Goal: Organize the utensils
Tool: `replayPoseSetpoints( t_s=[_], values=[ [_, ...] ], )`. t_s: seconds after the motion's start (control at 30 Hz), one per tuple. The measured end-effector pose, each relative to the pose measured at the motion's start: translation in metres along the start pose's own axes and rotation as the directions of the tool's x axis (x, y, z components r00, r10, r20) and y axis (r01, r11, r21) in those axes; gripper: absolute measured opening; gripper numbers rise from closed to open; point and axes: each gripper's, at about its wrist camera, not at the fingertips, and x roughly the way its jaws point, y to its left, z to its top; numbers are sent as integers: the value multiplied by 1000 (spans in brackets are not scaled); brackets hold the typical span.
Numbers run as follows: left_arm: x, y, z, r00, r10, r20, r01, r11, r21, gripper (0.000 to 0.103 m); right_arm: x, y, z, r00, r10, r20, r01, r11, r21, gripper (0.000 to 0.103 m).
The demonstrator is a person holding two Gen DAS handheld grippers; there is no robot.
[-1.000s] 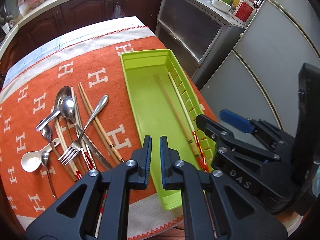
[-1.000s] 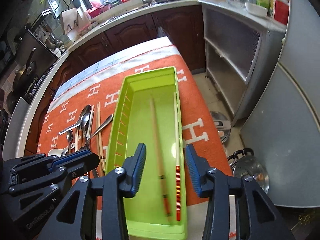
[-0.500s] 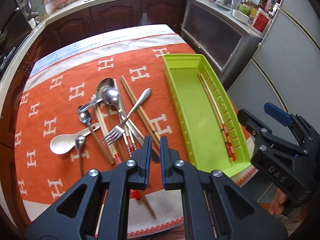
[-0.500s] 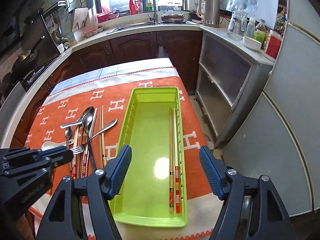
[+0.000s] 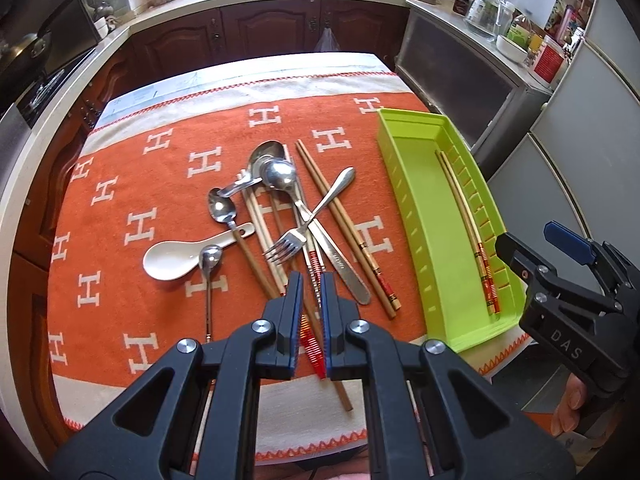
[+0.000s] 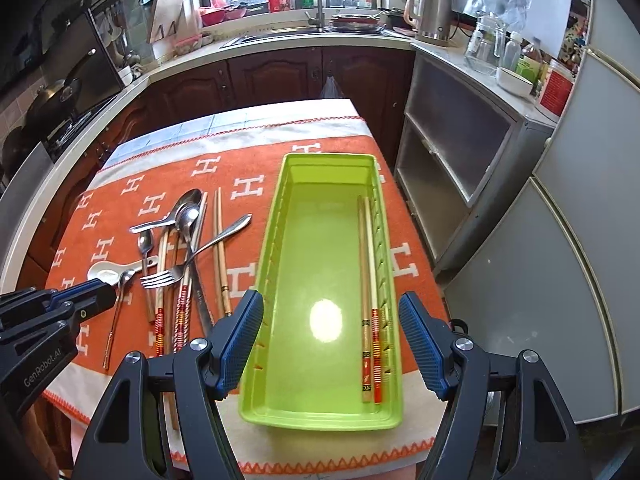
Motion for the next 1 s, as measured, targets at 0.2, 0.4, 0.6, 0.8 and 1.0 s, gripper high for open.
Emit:
replayPoseSetpoints(
  t_s=[0.2, 0.4, 0.6, 0.8, 1.0],
  values=[
    [0, 34, -7, 999, 41, 0, -40, 998, -52, 8, 1, 23, 5, 998, 57, -11, -58, 997, -48, 71],
    [10, 80, -16, 998, 56, -27, -59, 990, -127, 8, 11, 50, 14, 987, 157, -42, -160, 984, -73, 71],
    [34, 114, -25, 997, 14, -78, -27, 984, -174, 8, 33, 86, 21, 972, 220, -86, -230, 964, -133, 66],
    [67, 130, -35, 989, -60, -138, 31, 978, -205, 8, 70, 113, 25, 943, 286, -174, -309, 943, -126, 54],
    [84, 137, -32, 982, -123, -143, 89, 970, -227, 8, 100, 129, 22, 928, 296, -226, -328, 937, -119, 51]
  ],
)
